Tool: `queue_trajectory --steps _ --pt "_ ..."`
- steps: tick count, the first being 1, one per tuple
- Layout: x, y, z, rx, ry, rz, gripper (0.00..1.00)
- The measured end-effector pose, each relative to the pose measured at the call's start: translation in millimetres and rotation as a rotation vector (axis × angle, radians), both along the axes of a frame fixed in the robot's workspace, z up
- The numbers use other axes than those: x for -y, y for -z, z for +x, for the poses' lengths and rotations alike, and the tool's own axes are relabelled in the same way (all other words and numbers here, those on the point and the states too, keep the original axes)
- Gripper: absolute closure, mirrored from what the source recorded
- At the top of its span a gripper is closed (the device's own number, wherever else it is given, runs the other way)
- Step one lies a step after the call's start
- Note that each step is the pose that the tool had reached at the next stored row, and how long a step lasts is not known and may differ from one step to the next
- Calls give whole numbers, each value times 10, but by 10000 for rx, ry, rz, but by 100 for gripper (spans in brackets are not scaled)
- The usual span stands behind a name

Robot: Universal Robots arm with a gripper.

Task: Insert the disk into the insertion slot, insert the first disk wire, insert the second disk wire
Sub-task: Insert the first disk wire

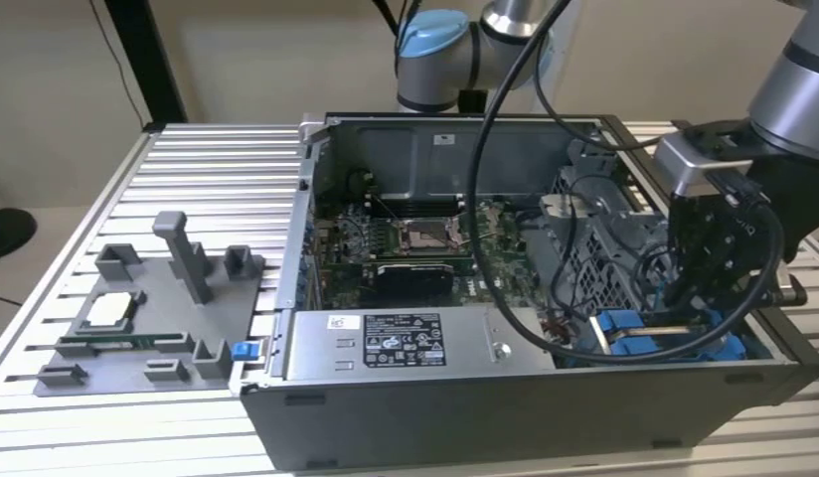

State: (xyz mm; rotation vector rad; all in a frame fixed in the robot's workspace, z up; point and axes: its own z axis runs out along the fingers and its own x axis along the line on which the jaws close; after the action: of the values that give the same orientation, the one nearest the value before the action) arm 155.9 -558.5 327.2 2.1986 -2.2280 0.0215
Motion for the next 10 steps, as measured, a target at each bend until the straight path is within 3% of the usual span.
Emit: queue_trajectory --steps 10 --pt "-3 24 0 0 0 -24 100"
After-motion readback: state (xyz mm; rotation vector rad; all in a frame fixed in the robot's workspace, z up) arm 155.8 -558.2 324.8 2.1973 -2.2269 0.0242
